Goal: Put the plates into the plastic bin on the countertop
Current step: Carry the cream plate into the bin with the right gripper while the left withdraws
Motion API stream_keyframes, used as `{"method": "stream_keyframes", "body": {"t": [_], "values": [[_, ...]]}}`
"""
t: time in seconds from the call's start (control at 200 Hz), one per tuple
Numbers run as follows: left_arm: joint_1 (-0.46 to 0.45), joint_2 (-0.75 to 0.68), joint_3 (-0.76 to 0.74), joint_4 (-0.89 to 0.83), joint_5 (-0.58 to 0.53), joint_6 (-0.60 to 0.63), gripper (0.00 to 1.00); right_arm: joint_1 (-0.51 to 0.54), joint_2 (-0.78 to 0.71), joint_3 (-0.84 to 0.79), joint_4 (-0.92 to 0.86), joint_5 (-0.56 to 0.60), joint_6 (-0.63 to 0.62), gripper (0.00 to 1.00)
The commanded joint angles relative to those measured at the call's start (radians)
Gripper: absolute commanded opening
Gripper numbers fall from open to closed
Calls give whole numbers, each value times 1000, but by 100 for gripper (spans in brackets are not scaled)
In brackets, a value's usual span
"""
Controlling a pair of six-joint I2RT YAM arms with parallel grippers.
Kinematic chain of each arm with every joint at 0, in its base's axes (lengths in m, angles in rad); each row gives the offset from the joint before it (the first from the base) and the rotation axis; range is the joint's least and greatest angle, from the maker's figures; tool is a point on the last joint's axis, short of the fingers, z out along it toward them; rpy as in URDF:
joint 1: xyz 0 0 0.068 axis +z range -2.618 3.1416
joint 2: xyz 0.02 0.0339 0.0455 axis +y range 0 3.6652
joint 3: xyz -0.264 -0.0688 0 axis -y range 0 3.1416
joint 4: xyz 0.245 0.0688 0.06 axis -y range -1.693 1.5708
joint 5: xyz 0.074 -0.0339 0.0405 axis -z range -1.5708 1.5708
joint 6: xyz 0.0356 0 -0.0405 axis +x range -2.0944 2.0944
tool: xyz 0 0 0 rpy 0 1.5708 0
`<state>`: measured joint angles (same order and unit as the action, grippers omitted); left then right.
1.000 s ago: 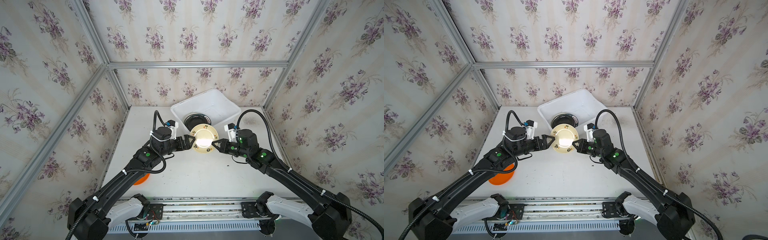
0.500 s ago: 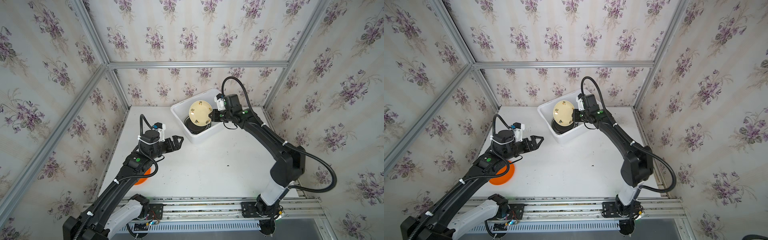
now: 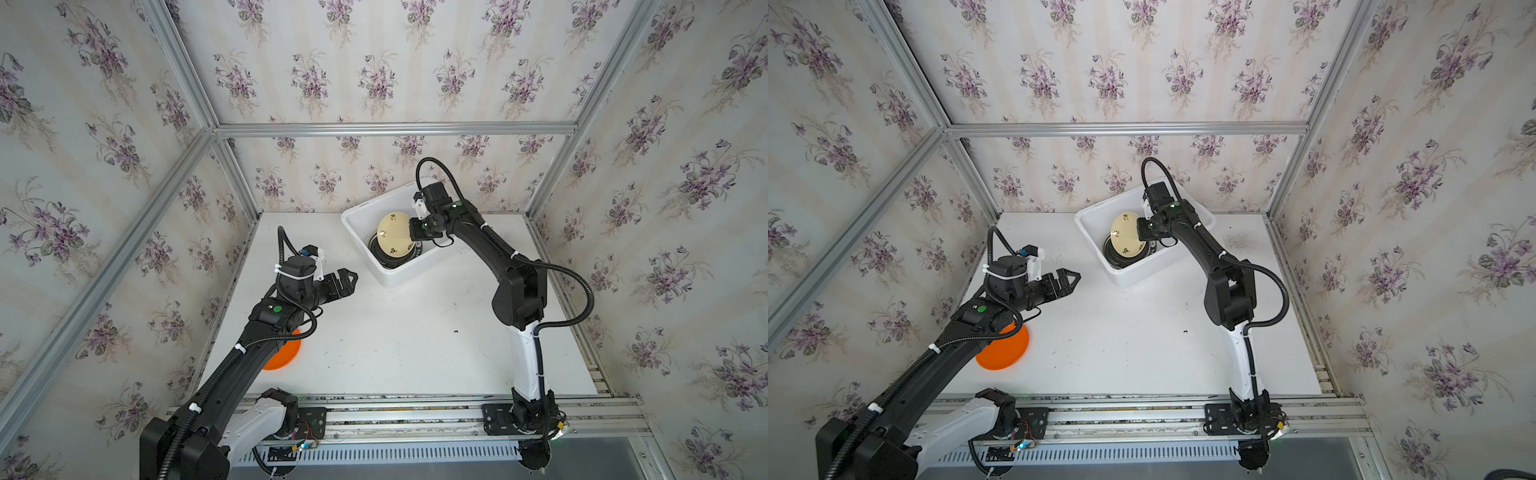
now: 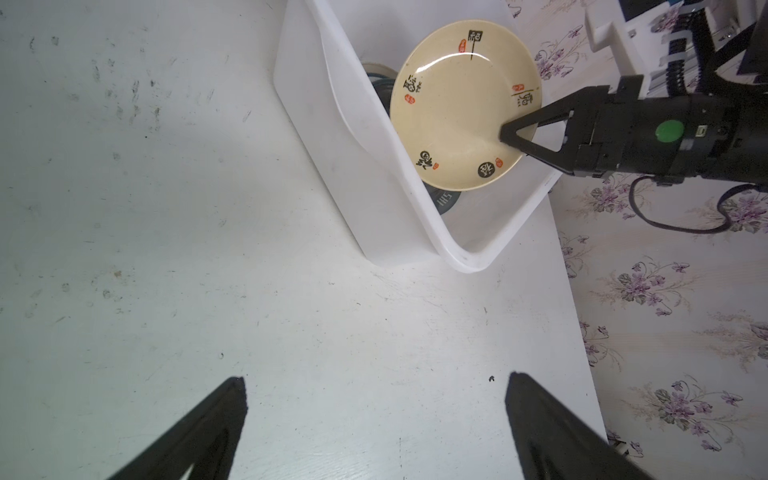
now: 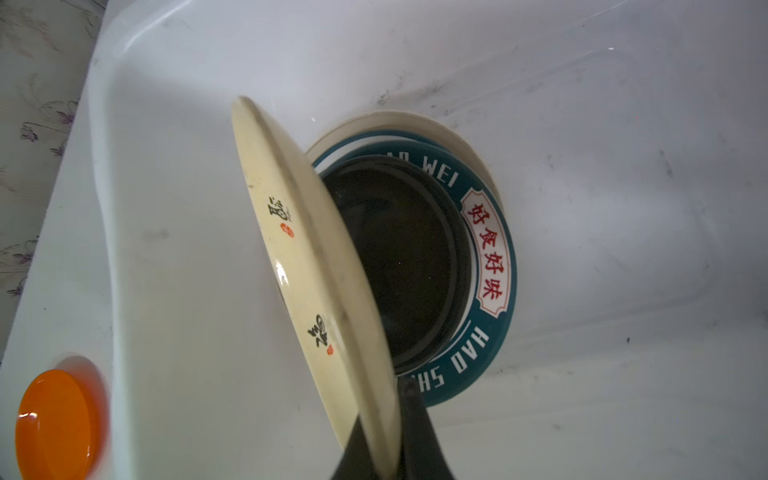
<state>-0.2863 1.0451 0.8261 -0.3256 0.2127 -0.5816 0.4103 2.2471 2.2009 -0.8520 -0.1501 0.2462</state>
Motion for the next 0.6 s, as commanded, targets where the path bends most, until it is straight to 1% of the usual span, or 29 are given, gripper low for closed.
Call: {"method": "stream_keyframes", "body": {"t": [0.0,0.205,0.22,0.265,0.325,0.41,0.445,0.5,0.595], "values": [[11,15,4,9,17,24,99,1,49,64,-71,17,-12,0],[29,27,1,11,17,36,100,2,101,117,-96,24,-12,0],[31,29,2,10,40,37,100,2,103,121,-98,24,-12,0],[34,31,2,9,45,40,99,2,113,135,-108,20,-13,0],[40,32,2,10,48,40,100,3,125,157,-121,11,-15,7],[46,35,1,10,54,41,99,2,138,183,-137,3,-19,10],[47,35,-1,10,54,39,100,2,141,190,-142,4,-20,14],[50,36,-3,10,54,40,100,3,143,196,-146,4,-23,23],[52,33,-8,10,56,37,99,2,140,202,-146,6,-30,34]]}}
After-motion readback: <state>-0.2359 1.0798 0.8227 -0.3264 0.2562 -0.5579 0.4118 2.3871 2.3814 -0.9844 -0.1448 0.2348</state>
